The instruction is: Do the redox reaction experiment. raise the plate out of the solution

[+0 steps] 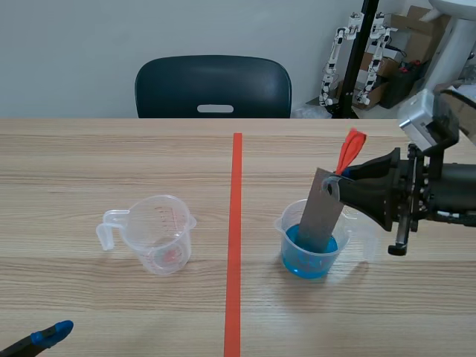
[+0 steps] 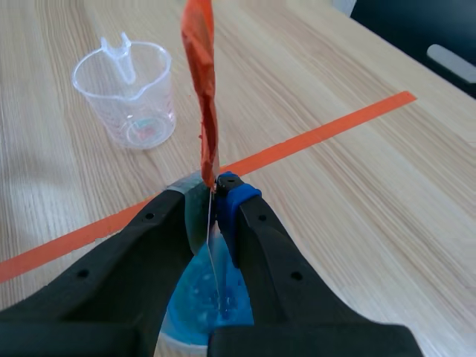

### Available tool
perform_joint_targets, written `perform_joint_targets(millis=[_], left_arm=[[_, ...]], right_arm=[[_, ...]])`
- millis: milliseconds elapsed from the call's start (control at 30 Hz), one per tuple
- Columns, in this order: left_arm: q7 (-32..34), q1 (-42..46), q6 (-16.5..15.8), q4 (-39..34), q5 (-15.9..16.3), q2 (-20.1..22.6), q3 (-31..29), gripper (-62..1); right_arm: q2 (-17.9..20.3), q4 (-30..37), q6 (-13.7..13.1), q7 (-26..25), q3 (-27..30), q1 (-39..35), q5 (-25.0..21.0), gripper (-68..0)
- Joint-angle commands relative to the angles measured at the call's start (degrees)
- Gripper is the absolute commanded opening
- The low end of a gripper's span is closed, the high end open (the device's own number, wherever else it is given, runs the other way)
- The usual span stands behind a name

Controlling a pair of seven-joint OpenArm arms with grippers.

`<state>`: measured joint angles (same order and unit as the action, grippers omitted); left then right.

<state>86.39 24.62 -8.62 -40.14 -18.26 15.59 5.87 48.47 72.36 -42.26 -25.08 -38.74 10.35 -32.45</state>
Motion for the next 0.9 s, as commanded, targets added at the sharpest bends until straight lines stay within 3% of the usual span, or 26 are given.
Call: perform_joint_targets(millis=[0, 133, 300, 633, 733, 800, 867], left_arm=[[2.64, 2.19, -0.09, -1.86, 1.62, 1.73, 0.00, -13.4], [2.64, 5.53, -0.09, -5.05, 5.16, 5.42, 0.00, -13.4], [2.64, 10.86, -0.09, -10.16, 13.22, 12.41, 0.00, -13.4], [2.64, 16.61, -0.11, -19.19, 29.77, 31.47, 0.00, -13.9], [1.29, 16.11, -0.11, -20.37, 33.70, 37.31, -0.35, -24.1], [-0.68, 14.97, -0.33, -20.83, 34.18, 40.89, -0.83, -33.0], [-2.14, 12.92, -2.64, -20.83, 34.16, 44.04, -0.98, -40.3]], right_arm=[[1.25, 1.20, -0.46, -0.98, 0.35, 1.84, -1.07, -66.9], [2.05, 1.44, -0.46, -0.98, 0.81, 2.19, -1.51, -66.9], [3.67, 3.23, -0.46, -0.79, 0.96, 2.16, -3.10, -66.9], [8.70, 10.05, -0.46, 0.20, 0.96, 2.03, -6.75, -66.9], [9.68, 10.95, -0.46, 1.60, 0.96, 2.03, -9.84, -66.9], [10.27, 11.30, -0.46, 2.47, 0.96, 2.03, -11.61, -66.9], [10.78, 11.50, -0.46, 3.39, 0.96, 2.03, -13.14, -66.9]])
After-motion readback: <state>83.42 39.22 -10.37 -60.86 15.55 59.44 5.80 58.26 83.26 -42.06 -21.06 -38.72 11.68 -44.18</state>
